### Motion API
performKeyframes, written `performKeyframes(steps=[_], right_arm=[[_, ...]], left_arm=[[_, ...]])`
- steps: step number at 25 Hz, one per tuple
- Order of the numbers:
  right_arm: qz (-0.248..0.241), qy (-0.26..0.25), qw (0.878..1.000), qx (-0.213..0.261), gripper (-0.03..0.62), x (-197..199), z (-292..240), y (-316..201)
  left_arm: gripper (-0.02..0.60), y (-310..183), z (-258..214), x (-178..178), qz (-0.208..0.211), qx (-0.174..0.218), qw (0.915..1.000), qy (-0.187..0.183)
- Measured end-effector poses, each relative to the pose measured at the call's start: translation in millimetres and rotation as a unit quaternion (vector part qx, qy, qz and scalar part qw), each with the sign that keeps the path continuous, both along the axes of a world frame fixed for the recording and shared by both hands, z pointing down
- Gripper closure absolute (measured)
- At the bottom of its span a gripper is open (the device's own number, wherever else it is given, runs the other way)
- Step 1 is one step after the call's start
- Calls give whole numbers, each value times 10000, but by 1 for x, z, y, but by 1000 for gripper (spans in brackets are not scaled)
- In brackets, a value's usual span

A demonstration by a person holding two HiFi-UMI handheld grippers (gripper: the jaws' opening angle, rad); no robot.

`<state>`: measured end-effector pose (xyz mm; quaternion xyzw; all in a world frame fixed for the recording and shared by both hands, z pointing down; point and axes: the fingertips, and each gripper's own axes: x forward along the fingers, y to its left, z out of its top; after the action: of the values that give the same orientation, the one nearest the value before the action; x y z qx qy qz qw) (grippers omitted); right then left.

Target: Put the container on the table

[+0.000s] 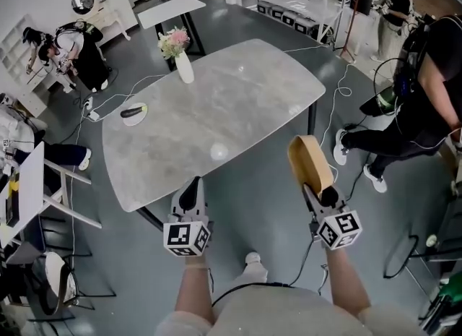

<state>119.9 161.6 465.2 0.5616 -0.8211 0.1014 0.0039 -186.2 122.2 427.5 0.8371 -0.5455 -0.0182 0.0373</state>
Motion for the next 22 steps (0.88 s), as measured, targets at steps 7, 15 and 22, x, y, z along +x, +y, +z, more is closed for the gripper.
performKeyframes(steps=[7, 15, 22], right_arm=[[149, -35, 9999, -38, 376, -5, 9, -46], [202, -82, 9997, -83, 376, -12, 12, -71], [206, -136, 9996, -157, 376, -6, 17, -83]], left_arm=[[577, -52, 12, -3, 143, -60, 9999, -37], [577, -78, 22, -5, 222, -146, 9996, 28], [577, -90, 28, 2, 231, -217, 9995, -5]])
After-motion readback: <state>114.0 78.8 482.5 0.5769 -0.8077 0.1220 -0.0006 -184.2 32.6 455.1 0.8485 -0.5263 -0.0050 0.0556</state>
